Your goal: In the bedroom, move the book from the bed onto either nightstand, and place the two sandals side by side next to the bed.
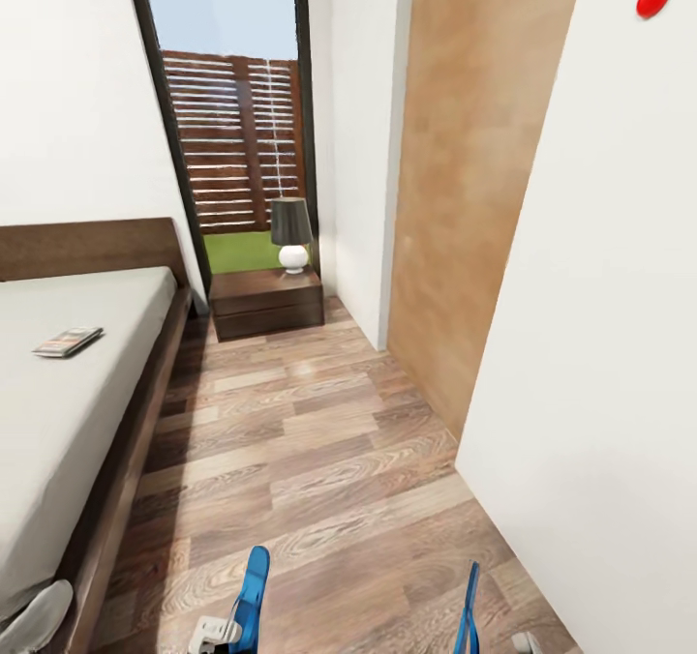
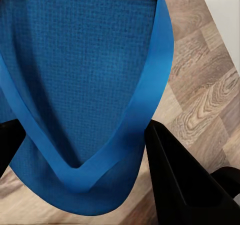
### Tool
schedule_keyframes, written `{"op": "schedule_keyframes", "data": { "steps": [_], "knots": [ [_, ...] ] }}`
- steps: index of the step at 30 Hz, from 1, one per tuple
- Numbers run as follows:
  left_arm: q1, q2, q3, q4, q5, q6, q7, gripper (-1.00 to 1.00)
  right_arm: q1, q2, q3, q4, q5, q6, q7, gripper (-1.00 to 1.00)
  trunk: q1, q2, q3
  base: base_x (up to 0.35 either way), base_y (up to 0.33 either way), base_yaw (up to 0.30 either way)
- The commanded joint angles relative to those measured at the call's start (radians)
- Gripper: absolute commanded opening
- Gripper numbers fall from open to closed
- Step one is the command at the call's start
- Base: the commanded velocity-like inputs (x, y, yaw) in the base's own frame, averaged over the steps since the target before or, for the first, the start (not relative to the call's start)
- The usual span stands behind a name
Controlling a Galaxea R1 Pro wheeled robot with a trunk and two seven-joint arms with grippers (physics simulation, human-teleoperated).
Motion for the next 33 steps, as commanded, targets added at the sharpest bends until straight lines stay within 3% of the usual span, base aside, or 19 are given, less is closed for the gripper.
{"op": "schedule_keyframes", "data": {
  "steps": [1, 13, 33],
  "knots": [
    [-0.001, -0.001, 0.008, 0.0, -0.012, -0.003, -0.006, -1.0, 0.0, 0.0, -0.006, 0.0, 0.002, 0.01, 0.004, -1.0, 0.0, 0.0, -0.001, 0.0, 0.0, 0.292],
    [-0.001, -0.001, 0.008, 0.0, -0.012, -0.004, -0.006, -1.0, 0.0, 0.0, -0.006, 0.0, 0.002, 0.01, 0.004, -1.0, 0.0, 0.0, -0.001, 0.138, -0.038, 0.267],
    [-0.001, -0.001, 0.009, 0.0, -0.012, -0.004, -0.006, -1.0, 0.0, 0.0, -0.006, 0.0, 0.002, 0.01, 0.004, -1.0, 0.0, 0.0, -0.001, 0.307, -0.039, 0.009]
  ]
}}
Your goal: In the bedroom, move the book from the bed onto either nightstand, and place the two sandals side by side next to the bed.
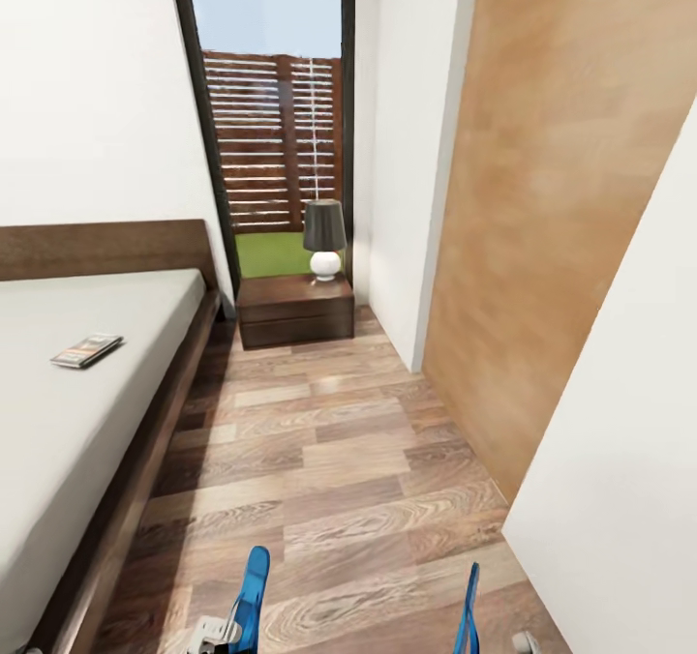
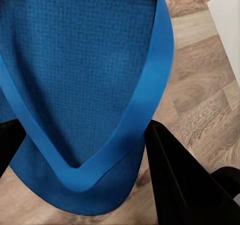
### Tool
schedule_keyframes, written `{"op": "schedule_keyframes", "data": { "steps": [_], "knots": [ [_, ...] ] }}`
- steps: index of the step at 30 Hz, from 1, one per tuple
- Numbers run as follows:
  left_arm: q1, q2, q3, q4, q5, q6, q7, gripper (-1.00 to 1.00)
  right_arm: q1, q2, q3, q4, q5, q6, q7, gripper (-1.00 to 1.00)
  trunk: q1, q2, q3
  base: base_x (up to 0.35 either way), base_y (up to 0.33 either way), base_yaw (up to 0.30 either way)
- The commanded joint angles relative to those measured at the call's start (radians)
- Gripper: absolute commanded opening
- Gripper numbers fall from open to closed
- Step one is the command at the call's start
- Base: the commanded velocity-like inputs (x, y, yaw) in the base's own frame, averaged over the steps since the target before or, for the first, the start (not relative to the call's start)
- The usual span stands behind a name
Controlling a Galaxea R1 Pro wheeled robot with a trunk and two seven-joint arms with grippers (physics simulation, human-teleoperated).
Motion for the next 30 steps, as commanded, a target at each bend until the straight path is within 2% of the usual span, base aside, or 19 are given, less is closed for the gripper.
{"op": "schedule_keyframes", "data": {
  "steps": [1, 30],
  "knots": [
    [-0.001, -0.001, 0.009, 0.0, -0.011, -0.003, -0.006, -1.0, 0.0, 0.0, -0.008, 0.0, 0.001, 0.01, 0.004, -1.0, 0.0, 0.0, -0.001, 0.323, 0.0, 0.0],
    [-0.001, -0.001, 0.008, 0.0, -0.011, -0.003, 0.01, -1.0, 0.0, 0.0, -0.008, 0.0, 0.001, 0.01, 0.004, -1.0, 0.0, 0.0, -0.001, 0.327, 0.0, 0.0]
  ]
}}
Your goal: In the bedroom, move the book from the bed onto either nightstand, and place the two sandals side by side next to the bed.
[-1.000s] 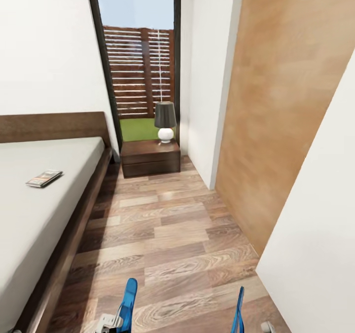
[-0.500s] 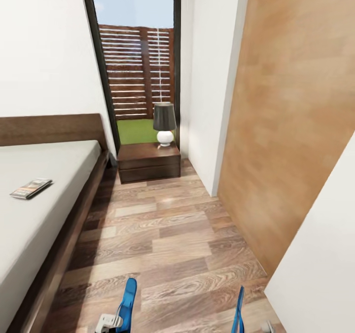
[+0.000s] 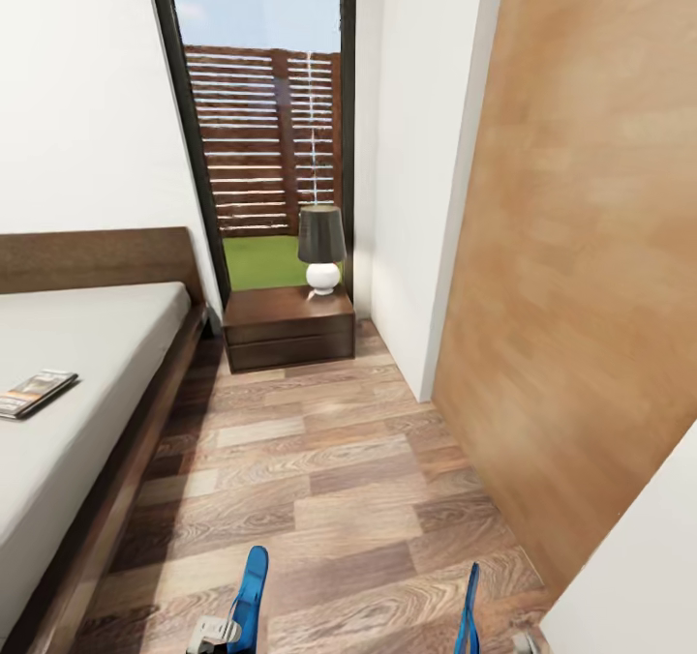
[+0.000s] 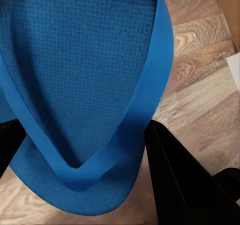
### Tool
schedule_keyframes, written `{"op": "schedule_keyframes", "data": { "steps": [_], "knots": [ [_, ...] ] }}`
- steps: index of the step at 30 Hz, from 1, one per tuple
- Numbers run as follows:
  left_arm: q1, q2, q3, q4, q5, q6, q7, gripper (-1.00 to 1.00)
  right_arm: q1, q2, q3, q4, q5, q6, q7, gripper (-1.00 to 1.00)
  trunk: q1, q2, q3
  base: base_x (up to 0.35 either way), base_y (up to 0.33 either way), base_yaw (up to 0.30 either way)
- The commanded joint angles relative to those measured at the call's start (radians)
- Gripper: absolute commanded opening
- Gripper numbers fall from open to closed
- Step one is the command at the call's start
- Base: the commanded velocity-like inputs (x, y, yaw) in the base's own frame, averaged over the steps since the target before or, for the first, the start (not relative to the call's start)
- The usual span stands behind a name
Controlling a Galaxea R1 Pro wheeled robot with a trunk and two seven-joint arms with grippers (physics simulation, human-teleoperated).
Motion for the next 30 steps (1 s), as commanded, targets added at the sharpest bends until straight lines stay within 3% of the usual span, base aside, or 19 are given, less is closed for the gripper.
{"op": "schedule_keyframes", "data": {
  "steps": [1, 30],
  "knots": [
    [-0.001, -0.001, 0.008, 0.0, -0.011, -0.003, -0.006, -1.0, 0.0, 0.0, -0.008, 0.0, 0.001, 0.01, 0.004, -1.0, 0.0, 0.0, -0.001, 0.327, 0.0, 0.0],
    [-0.001, -0.001, 0.008, 0.0, -0.011, -0.003, -0.006, -1.0, 0.0, 0.0, -0.008, 0.0, 0.001, 0.01, 0.004, -1.0, 0.0, 0.0, -0.001, 0.327, 0.0, 0.0]
  ]
}}
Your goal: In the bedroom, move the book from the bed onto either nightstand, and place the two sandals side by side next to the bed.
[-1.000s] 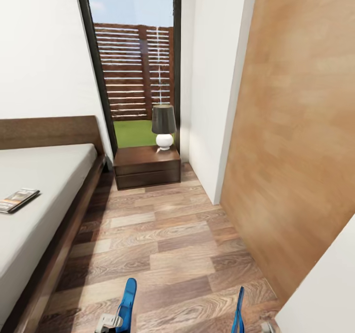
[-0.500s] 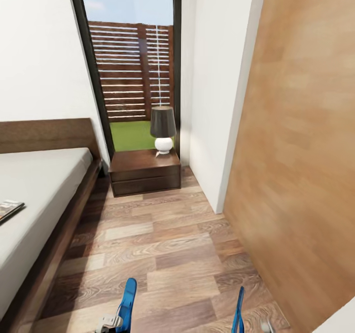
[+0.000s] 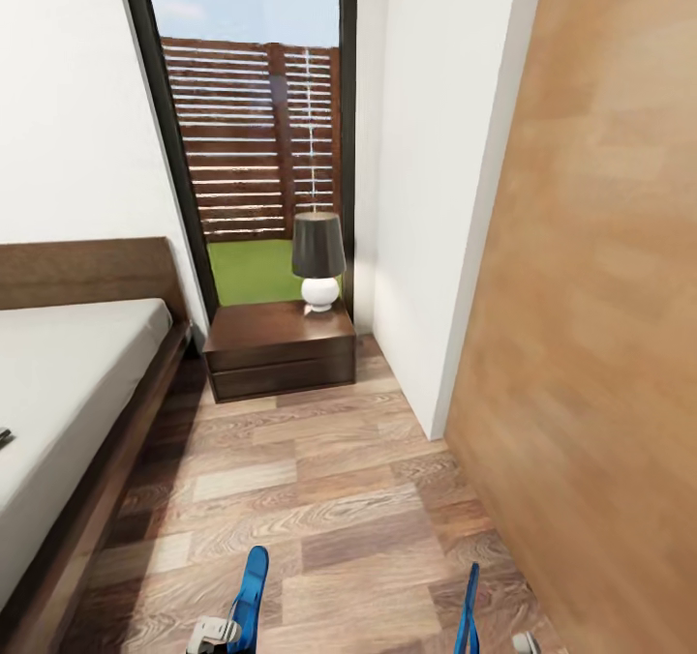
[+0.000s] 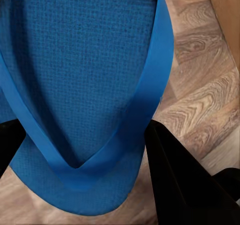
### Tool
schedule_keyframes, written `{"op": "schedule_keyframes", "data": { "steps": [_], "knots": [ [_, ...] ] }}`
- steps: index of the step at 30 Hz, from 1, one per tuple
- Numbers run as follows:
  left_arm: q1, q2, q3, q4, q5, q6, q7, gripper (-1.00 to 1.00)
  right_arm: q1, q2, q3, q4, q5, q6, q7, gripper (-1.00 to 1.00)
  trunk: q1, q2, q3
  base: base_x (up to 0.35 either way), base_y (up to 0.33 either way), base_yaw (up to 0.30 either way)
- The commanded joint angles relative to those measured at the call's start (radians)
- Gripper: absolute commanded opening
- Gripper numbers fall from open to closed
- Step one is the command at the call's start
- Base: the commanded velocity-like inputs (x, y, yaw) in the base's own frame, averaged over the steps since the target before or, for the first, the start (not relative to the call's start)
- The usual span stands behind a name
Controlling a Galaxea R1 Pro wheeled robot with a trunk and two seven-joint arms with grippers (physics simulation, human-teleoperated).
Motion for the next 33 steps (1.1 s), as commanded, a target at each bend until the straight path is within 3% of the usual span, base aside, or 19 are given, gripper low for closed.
{"op": "schedule_keyframes", "data": {
  "steps": [1, 7, 17, 33],
  "knots": [
    [-0.001, 0.0, 0.008, 0.0, -0.011, -0.003, -0.006, -1.0, 0.0, 0.0, -0.008, 0.0, 0.001, 0.01, 0.003, -1.0, 0.0, 0.0, -0.001, 0.327, 0.0, 0.0],
    [-0.001, 0.0, 0.008, 0.0, -0.011, -0.003, -0.006, -1.0, 0.0, 0.0, -0.008, 0.0, 0.001, 0.01, 0.004, -1.0, 0.0, 0.0, -0.001, 0.327, 0.0, 0.043],
    [-0.001, -0.001, 0.008, 0.0, -0.011, -0.003, -0.006, -1.0, -0.001, 0.0, -0.008, 0.0, 0.001, 0.01, 0.004, -1.0, 0.0, 0.0, -0.001, 0.327, 0.0, 0.241],
    [-0.001, 0.0, 0.008, 0.0, -0.011, -0.003, -0.006, -1.0, -0.001, 0.001, -0.008, 0.0, 0.001, 0.01, 0.004, -1.0, 0.0, 0.0, -0.001, 0.327, 0.0, 0.041]
  ]
}}
